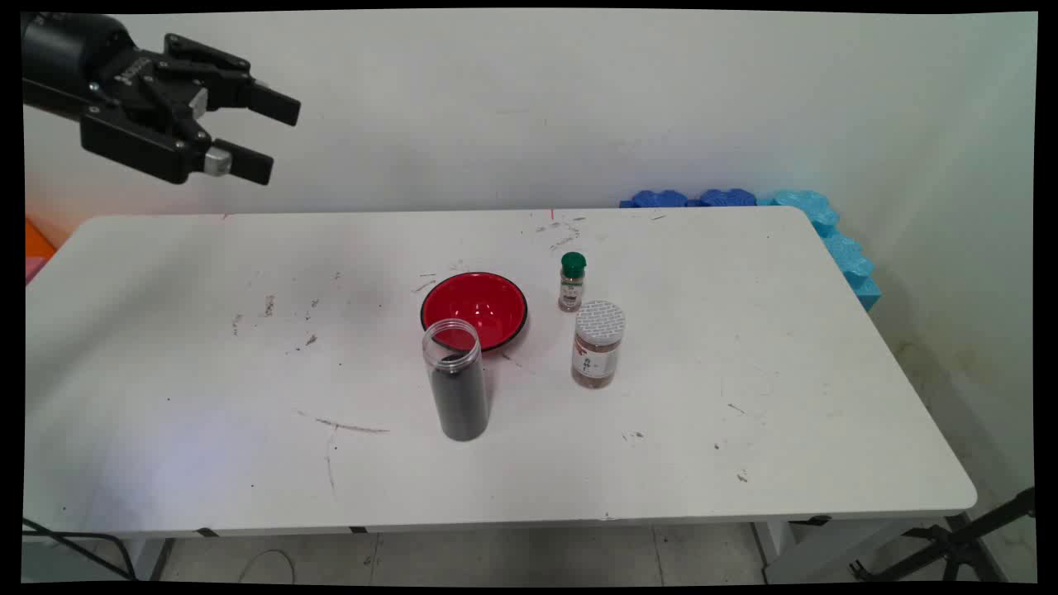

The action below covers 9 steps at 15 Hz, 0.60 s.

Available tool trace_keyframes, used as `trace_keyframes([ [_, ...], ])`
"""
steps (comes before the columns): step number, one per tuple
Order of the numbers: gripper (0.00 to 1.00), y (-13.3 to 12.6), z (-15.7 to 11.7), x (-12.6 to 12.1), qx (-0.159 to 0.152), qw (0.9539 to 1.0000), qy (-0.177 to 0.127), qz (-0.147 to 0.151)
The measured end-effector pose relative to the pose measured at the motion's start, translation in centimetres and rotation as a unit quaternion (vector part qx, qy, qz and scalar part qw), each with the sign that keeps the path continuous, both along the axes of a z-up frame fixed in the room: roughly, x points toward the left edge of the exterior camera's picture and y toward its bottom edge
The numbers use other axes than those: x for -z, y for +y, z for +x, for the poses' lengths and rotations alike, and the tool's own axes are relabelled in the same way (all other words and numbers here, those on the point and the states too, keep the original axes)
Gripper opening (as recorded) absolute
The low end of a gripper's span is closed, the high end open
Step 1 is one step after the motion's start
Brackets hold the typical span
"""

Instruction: Pick up the black seasoning powder from the table

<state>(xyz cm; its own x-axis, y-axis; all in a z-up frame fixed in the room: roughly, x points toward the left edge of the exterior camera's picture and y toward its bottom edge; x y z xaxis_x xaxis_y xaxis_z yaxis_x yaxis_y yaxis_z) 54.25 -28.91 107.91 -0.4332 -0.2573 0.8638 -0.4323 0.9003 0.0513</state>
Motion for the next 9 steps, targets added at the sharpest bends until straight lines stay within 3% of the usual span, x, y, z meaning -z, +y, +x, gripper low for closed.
trace_keyframes([
  [9, 1.00, 1.3, 0.9, 1.9, 0.001, 0.9995, -0.025, 0.021],
])
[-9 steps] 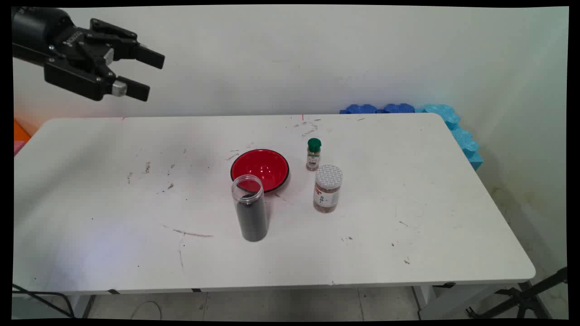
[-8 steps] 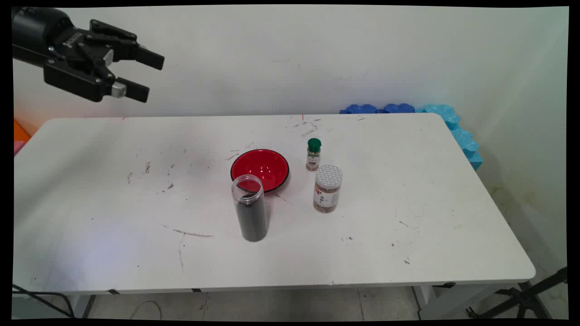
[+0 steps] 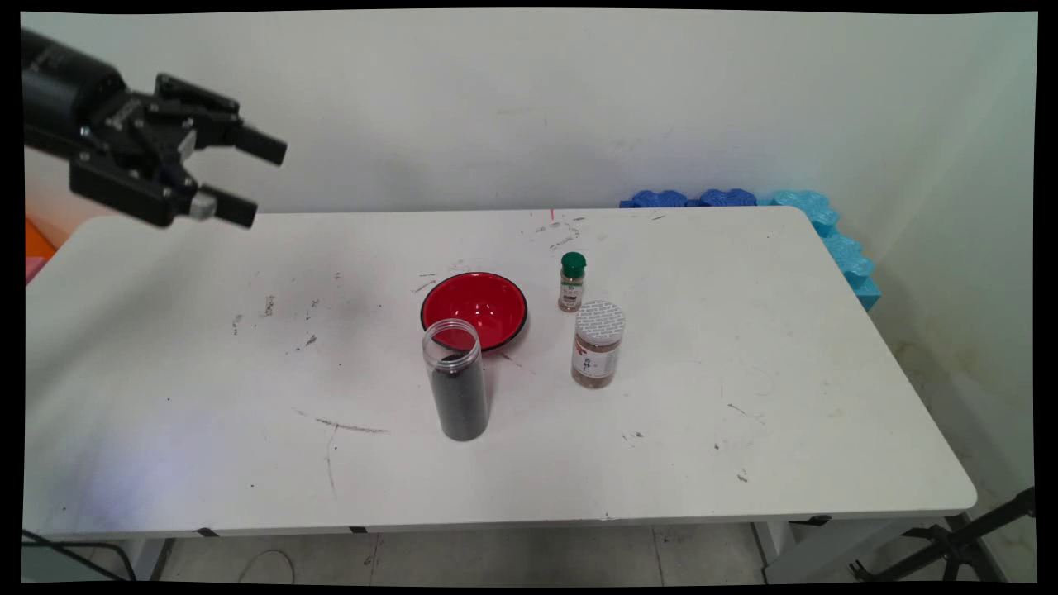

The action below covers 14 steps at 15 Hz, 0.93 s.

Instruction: Pick up the black seasoning powder from the table

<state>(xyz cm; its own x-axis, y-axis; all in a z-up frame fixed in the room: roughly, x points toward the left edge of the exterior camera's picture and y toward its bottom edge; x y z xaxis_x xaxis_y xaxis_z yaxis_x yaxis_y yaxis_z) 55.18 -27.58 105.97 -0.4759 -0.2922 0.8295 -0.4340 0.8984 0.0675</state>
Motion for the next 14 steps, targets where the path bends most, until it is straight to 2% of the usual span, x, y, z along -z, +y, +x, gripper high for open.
trace_keyframes([
  [7, 1.00, 2.1, 0.8, 5.7, -0.012, 0.9988, -0.038, 0.027],
  [14, 1.00, 3.1, -0.7, 12.1, -0.028, 0.9971, -0.061, 0.037],
])
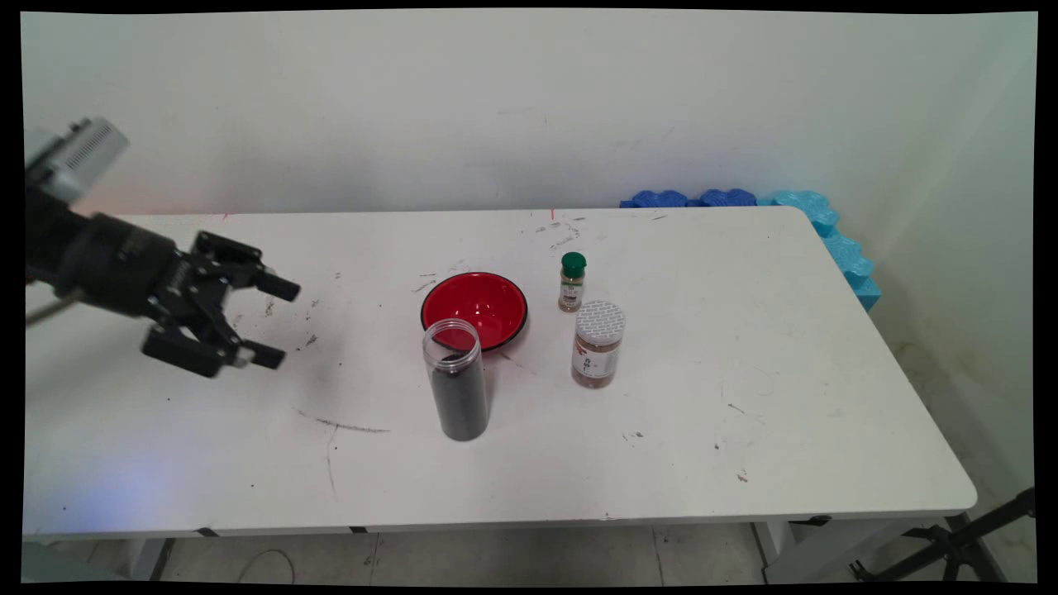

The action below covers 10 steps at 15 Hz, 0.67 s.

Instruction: Pick up the black seasoning powder from the table

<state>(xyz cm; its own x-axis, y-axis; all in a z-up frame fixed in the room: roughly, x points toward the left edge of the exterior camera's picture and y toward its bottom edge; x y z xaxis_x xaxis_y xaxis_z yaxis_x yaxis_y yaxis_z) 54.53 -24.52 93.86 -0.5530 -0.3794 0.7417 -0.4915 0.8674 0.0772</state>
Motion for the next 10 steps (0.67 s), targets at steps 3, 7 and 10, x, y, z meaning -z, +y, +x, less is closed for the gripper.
trace_keyframes([
  [3, 1.00, -0.2, -1.3, 2.7, -0.004, 1.0000, -0.003, 0.000],
  [7, 1.00, -0.8, -3.4, 5.1, -0.009, 1.0000, 0.003, -0.002],
  [10, 1.00, -1.6, -5.4, 6.7, -0.011, 0.9999, 0.008, -0.006],
])
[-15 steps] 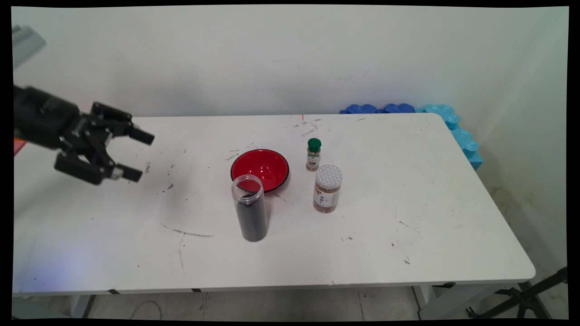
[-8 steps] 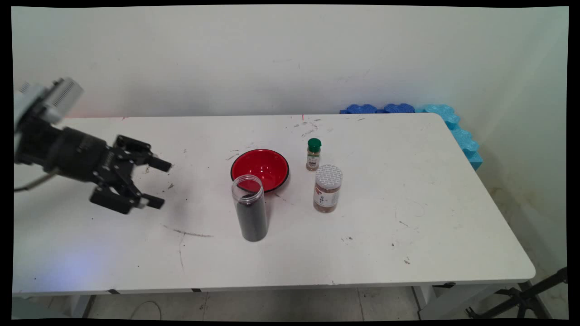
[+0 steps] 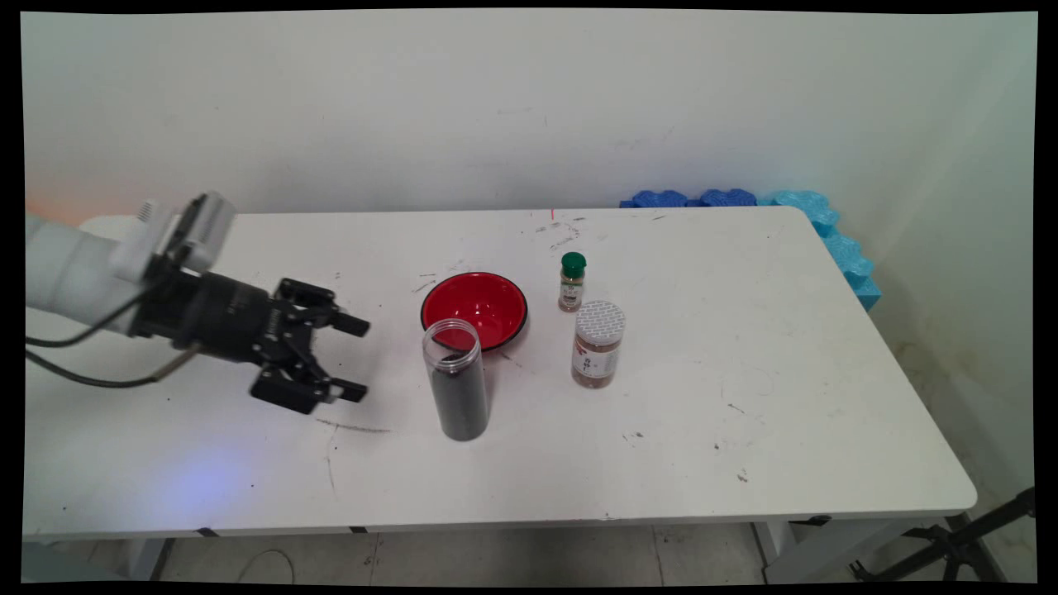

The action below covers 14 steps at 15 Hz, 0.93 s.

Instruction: Pick up the black seasoning powder from the table

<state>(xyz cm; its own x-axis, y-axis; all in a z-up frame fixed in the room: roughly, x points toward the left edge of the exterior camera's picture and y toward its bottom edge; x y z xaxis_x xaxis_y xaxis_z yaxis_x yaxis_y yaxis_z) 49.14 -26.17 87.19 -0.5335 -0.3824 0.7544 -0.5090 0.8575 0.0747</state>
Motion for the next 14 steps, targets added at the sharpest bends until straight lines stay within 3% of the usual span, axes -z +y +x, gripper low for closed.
trace_keyframes([
  [7, 1.00, -2.1, -4.2, 3.0, -0.005, 1.0000, 0.004, -0.005],
  [14, 1.00, -3.8, -6.4, 4.9, -0.013, 0.9999, 0.007, -0.005],
])
